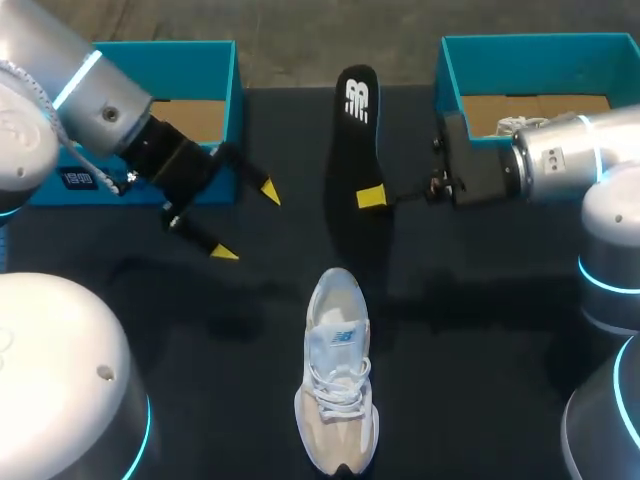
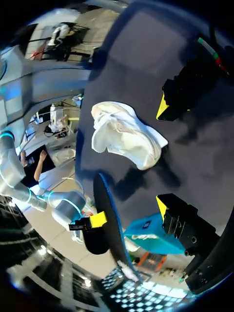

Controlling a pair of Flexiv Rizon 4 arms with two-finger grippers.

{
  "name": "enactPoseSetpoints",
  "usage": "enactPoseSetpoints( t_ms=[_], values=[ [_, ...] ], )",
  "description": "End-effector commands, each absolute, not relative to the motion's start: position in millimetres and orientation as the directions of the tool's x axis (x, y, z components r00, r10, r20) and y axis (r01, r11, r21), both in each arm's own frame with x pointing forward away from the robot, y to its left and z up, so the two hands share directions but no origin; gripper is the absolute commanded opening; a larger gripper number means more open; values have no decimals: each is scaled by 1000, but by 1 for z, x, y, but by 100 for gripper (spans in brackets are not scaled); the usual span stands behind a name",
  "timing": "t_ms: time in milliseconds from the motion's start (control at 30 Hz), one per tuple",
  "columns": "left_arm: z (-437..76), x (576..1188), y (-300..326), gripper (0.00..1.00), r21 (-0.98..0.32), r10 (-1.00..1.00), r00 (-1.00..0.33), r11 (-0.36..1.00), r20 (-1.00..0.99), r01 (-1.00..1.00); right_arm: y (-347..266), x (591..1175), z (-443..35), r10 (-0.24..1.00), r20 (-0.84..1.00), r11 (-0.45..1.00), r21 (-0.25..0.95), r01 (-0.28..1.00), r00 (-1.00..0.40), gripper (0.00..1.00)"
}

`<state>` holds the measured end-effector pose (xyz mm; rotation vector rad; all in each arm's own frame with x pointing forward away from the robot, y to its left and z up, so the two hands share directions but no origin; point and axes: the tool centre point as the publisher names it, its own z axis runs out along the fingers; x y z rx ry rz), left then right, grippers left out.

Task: Take the shoe out of the shoebox, open the shoe tongue, remove and reinsert the insole, then place the shoe into the shoebox

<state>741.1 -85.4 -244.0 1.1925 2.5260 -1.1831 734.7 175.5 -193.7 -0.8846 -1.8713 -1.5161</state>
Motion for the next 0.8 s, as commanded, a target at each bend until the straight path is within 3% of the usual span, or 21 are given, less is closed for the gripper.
enactPoseSetpoints(
  t_ms=[33,367,800],
  values=[
    [-261,750,-103,100,-643,599,-746,456,-290,616,174,737,-213,105,767,134,619,774,-633,0],
    [-288,741,-104,100,-657,564,-804,537,-186,529,176,729,-226,87,670,158,721,675,-737,0],
    [-289,739,-105,100,-644,578,-796,542,-180,539,177,729,-228,87,665,168,724,669,-741,0]
  ],
)
